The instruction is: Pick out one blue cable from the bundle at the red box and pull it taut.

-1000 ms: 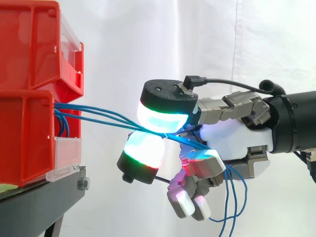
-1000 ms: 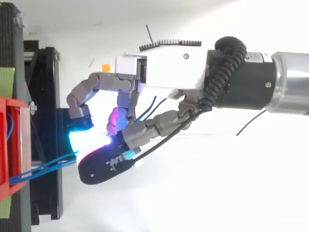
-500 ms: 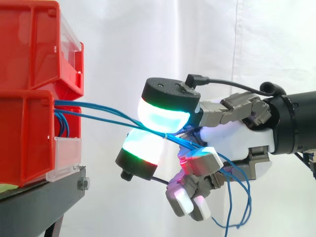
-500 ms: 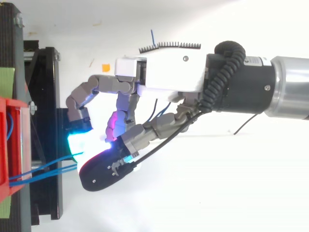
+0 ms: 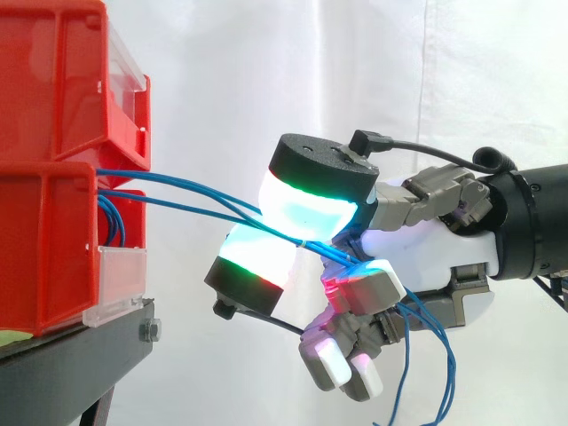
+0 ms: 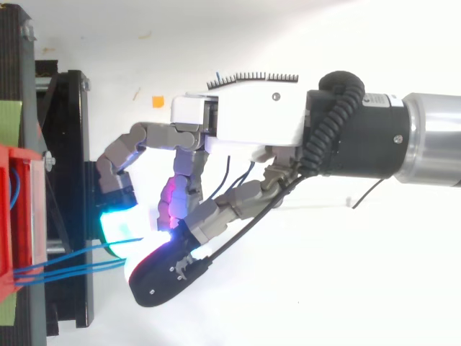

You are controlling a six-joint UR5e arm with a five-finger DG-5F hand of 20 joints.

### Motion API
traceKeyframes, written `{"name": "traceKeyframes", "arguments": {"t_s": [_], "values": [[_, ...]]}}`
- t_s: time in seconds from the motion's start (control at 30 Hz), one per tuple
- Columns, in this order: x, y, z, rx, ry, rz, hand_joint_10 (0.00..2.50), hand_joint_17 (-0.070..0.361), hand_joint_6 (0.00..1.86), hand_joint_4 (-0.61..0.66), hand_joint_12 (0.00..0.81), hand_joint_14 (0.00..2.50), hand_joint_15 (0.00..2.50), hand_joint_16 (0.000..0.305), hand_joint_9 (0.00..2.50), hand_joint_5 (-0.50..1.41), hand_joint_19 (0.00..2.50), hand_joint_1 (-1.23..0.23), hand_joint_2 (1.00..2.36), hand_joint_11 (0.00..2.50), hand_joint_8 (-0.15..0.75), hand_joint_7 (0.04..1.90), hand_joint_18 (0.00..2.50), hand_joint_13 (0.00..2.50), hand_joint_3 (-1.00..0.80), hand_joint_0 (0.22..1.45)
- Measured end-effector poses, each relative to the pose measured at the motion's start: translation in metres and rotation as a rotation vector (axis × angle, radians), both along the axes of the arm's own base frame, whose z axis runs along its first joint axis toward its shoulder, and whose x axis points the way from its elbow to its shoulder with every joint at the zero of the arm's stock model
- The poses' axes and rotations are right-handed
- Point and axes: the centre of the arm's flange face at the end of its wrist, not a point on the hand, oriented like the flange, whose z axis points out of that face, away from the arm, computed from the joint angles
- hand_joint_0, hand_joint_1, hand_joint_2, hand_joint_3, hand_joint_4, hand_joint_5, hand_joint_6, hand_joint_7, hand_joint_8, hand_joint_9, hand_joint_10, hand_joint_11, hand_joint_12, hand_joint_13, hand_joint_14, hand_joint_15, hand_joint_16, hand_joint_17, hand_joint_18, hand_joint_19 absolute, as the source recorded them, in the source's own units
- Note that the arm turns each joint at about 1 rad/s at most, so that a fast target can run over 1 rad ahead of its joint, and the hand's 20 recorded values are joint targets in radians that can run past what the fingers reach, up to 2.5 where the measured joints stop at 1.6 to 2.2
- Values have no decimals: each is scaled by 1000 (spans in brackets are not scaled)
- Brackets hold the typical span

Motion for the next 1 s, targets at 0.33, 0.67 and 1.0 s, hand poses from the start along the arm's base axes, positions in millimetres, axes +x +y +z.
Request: {"name": "traceKeyframes", "arguments": {"t_s": [0.33, 0.67, 1.0], "values": [[-2, 6, -5, 1, 11, 3, 27, 132, 940, -204, 440, 24, 616, 59, 1431, -146, 882, -923, 1001, 802, 335, 1268, 899, 1123, -484, 871], [-2, 8, -8, 6, 10, 0, 26, 133, 944, -70, 429, 24, 602, 59, 1325, -176, 824, -948, 1000, 794, 313, 1061, 908, 1088, -500, 854], [-2, 8, -8, 6, 10, 0, 25, 134, 940, -15, 424, 23, 591, 60, 1287, -180, 776, -964, 1000, 785, 303, 988, 926, 1062, -500, 814]]}}
